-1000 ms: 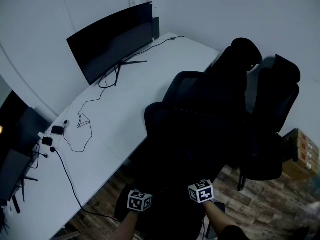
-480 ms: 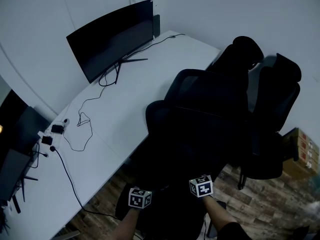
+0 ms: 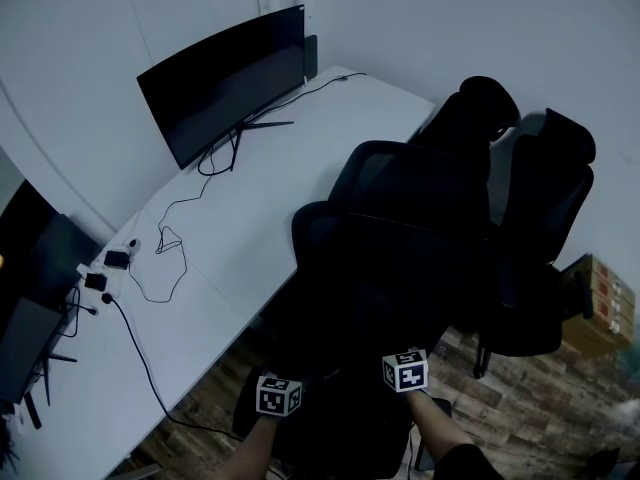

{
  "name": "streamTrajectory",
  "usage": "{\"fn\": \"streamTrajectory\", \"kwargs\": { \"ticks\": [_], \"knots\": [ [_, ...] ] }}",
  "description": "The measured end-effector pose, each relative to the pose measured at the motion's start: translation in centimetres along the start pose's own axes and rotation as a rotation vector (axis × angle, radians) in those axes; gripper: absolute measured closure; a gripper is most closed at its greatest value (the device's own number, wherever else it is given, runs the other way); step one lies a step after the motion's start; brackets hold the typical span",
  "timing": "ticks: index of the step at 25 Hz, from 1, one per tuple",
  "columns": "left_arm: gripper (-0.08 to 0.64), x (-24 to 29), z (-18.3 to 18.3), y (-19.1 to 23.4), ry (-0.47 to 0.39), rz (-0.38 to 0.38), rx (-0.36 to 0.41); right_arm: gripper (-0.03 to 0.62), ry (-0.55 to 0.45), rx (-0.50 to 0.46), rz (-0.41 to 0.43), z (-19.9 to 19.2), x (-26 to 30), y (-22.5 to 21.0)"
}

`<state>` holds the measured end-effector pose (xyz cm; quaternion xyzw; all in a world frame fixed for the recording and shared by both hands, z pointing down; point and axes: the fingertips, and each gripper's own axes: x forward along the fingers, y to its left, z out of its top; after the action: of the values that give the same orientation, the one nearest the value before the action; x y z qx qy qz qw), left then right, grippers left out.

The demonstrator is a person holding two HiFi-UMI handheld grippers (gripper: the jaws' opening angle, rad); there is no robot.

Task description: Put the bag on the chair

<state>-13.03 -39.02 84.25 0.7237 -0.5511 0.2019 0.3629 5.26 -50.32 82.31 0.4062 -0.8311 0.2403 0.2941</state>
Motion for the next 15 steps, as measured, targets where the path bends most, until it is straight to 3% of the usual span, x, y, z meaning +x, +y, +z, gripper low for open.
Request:
{"fn": "streamTrajectory", "kwargs": {
  "ticks": [15],
  "knots": [
    [0.183, -4.8, 2.3, -0.9, -0.086, -0.016, 0.035, 0.370, -0.088, 0.065, -0.006, 1.4, -4.8, 2.5]
  ]
}}
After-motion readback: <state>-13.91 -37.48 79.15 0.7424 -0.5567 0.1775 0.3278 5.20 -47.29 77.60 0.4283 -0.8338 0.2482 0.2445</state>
